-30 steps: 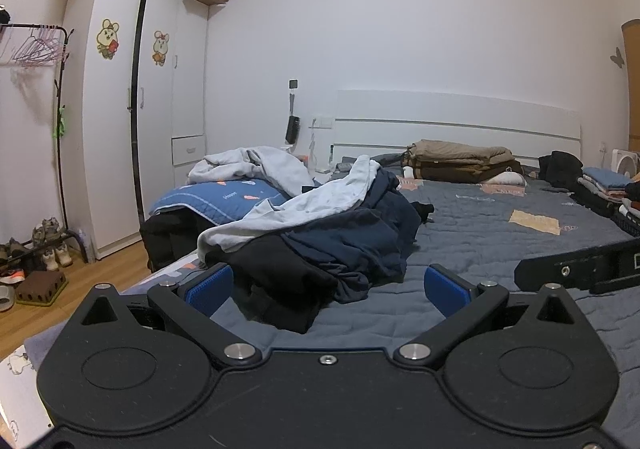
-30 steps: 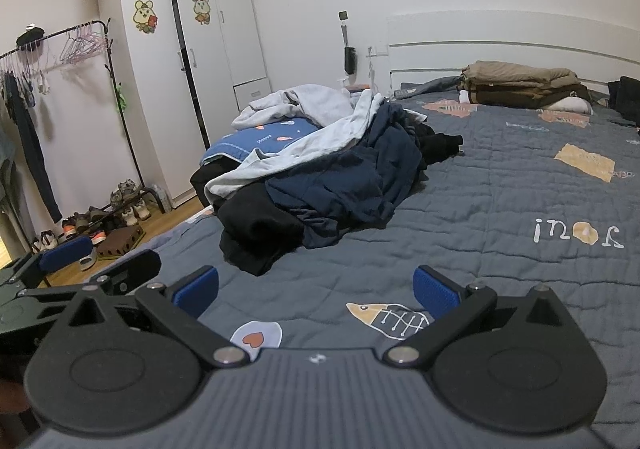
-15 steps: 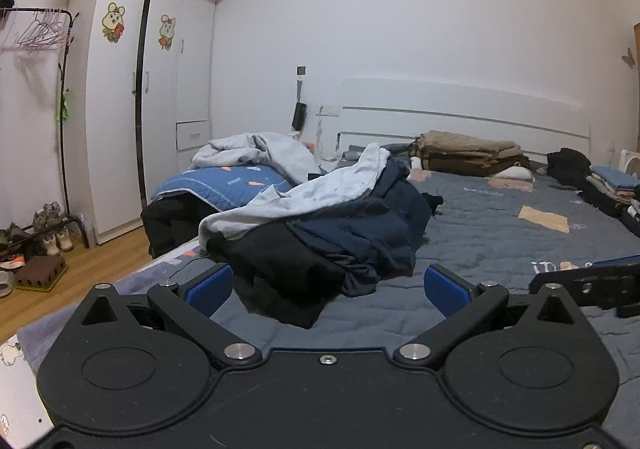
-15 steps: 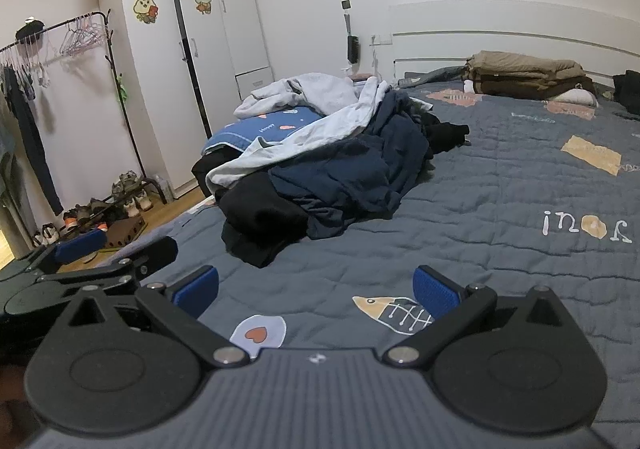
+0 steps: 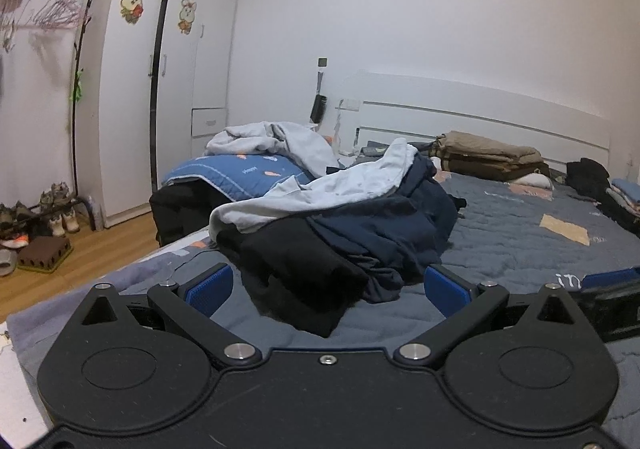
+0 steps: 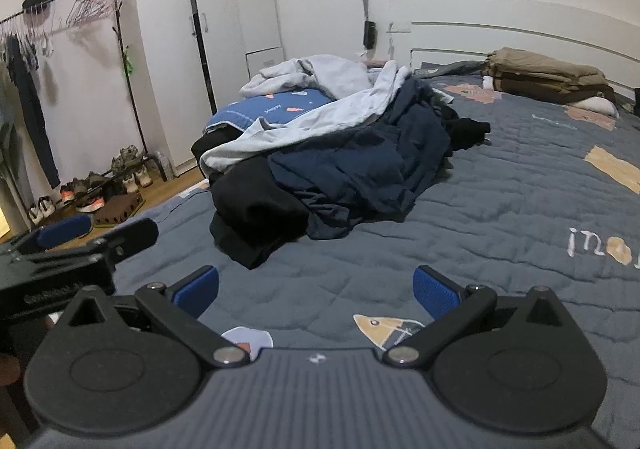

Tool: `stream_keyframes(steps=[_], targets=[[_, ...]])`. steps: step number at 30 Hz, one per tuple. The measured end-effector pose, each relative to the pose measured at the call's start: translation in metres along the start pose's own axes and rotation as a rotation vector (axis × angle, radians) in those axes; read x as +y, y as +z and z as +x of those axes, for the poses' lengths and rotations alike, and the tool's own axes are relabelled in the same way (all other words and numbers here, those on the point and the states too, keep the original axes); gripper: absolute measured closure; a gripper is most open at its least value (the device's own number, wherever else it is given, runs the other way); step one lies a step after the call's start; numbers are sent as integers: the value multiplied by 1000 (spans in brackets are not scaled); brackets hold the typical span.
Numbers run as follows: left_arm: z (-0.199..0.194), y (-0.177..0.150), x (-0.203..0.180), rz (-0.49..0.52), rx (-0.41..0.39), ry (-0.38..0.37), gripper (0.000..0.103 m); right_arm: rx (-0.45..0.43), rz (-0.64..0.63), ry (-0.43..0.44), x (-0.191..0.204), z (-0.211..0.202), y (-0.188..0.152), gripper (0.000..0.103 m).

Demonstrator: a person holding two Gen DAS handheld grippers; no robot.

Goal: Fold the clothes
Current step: 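Move the right tool toward the navy blue garment on the heap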

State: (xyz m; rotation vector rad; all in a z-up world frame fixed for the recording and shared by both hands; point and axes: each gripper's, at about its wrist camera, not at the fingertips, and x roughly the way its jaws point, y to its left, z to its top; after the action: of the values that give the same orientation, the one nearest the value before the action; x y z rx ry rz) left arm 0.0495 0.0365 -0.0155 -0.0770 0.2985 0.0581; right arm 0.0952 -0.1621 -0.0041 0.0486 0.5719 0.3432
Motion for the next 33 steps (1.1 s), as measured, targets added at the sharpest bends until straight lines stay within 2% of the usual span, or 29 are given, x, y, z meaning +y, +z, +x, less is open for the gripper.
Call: stream_keyframes(steps=[11, 15, 23, 28, 33], targets=[[23, -4, 17, 22, 13, 39, 0, 19, -10, 33, -7, 60, 6, 0], [29, -3, 27, -15, 24, 58, 0, 25, -26, 66, -5, 77, 10, 0], [38, -2, 45, -57, 44, 60, 0, 6, -81, 63, 7, 101, 21, 0], [51, -5, 53, -45, 62, 60, 0, -9, -117, 59, 13, 113, 27, 0], [57, -10, 62, -97, 98, 71, 0, -14, -120, 49, 9, 139, 34, 0]])
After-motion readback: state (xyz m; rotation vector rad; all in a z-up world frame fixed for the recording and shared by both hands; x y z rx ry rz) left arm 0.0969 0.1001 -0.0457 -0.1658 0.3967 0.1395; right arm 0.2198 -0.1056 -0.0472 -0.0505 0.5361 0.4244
